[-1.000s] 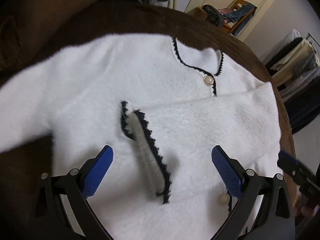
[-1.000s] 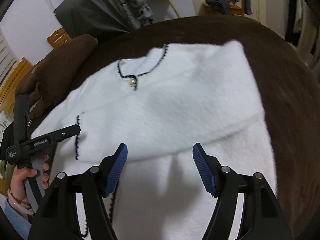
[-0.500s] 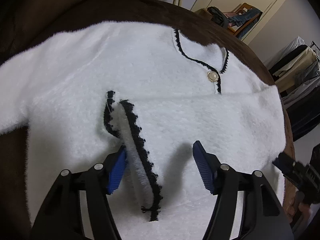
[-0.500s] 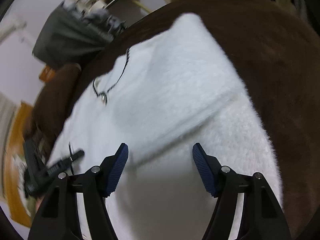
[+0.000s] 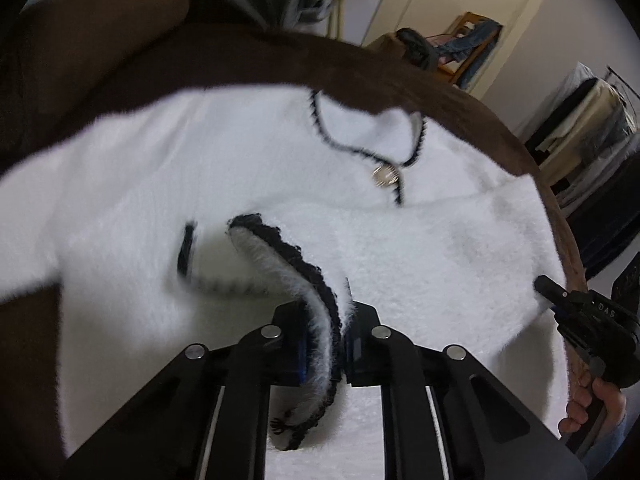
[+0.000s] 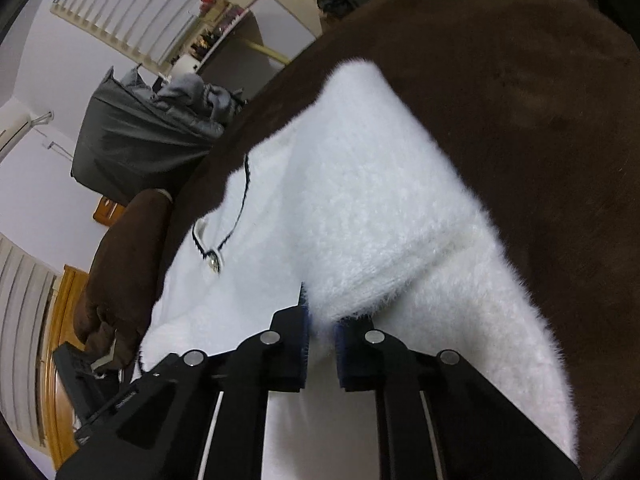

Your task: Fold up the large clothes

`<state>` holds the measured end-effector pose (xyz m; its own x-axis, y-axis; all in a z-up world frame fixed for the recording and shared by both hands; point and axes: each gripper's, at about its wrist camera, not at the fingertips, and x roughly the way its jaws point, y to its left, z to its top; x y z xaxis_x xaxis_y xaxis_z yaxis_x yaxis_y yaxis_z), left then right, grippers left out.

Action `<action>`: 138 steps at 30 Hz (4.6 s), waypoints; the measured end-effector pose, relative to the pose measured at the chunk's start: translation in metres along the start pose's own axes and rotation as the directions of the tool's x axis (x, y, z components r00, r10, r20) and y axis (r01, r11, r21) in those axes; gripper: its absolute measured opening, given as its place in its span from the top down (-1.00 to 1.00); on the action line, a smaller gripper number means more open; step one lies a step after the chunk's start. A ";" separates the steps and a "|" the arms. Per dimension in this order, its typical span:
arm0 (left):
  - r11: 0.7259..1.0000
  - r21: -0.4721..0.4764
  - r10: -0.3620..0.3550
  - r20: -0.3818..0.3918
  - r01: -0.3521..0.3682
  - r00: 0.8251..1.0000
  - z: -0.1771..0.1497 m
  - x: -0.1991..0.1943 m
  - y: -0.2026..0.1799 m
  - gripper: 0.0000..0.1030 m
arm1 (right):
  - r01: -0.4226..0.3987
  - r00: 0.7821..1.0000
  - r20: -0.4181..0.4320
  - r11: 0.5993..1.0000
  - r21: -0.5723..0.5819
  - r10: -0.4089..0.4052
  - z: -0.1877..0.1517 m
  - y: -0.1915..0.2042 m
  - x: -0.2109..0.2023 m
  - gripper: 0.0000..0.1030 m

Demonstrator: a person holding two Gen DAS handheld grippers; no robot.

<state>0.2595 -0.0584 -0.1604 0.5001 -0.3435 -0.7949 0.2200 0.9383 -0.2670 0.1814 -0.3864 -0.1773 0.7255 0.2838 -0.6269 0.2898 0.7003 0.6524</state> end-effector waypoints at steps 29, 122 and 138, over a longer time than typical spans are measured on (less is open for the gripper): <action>0.988 0.113 0.107 -0.005 -0.106 0.994 0.034 0.064 0.014 0.60 | 0.087 0.996 -0.016 0.992 -0.086 -0.089 -0.003 0.010 0.037 0.66; 0.897 -0.420 0.318 0.406 -0.134 0.857 0.048 -0.224 0.285 0.73 | -0.069 0.960 -0.246 0.743 -0.665 -0.131 -0.168 0.290 0.170 -0.74; 0.990 0.124 -0.106 0.355 0.066 0.929 0.106 -0.173 0.005 0.74 | 0.129 0.977 -0.076 0.837 -0.532 -0.199 -0.071 0.165 0.044 -0.74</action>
<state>0.2625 0.0012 0.0335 0.7386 -0.4333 -0.5164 0.3544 0.9012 -0.2493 0.2169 -0.2120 -0.1276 0.6036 0.1880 -0.7748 0.0042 0.9710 0.2388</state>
